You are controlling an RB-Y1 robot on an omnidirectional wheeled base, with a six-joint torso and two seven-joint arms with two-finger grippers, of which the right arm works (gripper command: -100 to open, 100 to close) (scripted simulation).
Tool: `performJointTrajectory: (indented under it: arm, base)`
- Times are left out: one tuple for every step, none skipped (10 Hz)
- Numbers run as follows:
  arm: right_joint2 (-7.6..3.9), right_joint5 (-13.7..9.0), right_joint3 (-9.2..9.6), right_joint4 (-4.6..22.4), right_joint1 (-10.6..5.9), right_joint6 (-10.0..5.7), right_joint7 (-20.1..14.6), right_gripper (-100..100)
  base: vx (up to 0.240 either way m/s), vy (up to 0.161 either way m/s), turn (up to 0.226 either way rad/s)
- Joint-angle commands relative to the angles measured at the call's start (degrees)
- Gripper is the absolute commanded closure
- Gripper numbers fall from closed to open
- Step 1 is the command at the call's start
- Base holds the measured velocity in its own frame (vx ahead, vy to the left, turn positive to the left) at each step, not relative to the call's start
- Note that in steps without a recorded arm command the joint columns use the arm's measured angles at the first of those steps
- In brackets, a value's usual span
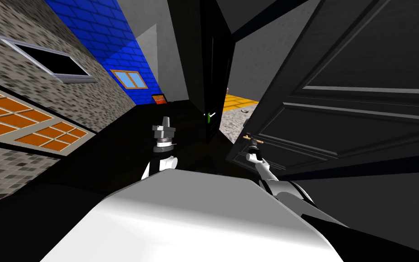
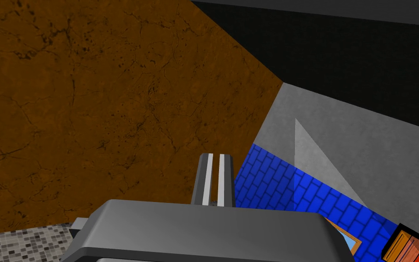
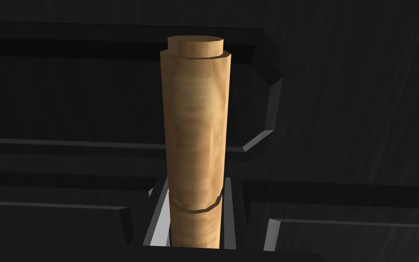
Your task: Pull the door open
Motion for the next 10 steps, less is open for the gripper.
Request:
performJointTrajectory:
  arm:
    - [-0.73, 2.2, 0.88, -1.5, 0.68, -0.49, -2.9, 100]
    - [-1.27, 3.7, 1.53, -1.9, 0.98, -0.86, -4.3, 100]
    - [-1.27, 3.7, 1.53, -1.9, 0.98, -0.86, -5.1, 100]
    - [-1.79, 5.2, 2.19, -2.2, 1.31, -1.19, -7.1, 100]
    - [-1.79, 5.2, 2.19, -2.2, 1.31, -1.19, -7.4, 100]
    - [-2.27, 6.7, 2.85, -2.5, 1.66, -1.48, -9.7, 100]
    - [-2.70, 8.1, 3.48, -2.7, 2.03, -1.71, -11.1, 100]
    - [-2.70, 8.1, 3.48, -2.7, 2.03, -1.71, -11.8, 100]
    - [-3.09, 9.6, 4.08, -2.8, 2.40, -1.91, -13.8, 100]
    - [-3.45, 10.9, 4.65, -2.9, 2.75, -2.07, -15.3, 100]
  base:
    - [-0.075, 0.047, -0.047]
    - [-0.078, 0.031, -0.053]
    - [-0.053, 0.017, -0.022]
    - [-0.052, 0.010, -0.035]
    - [-0.036, 0.007, -0.018]
    - [-0.038, -0.002, -0.038]
    - [-0.055, -0.001, -0.061]
    - [-0.054, -0.002, -0.026]
    - [-0.054, 0.000, -0.037]
    - [-0.072, -0.014, -0.060]
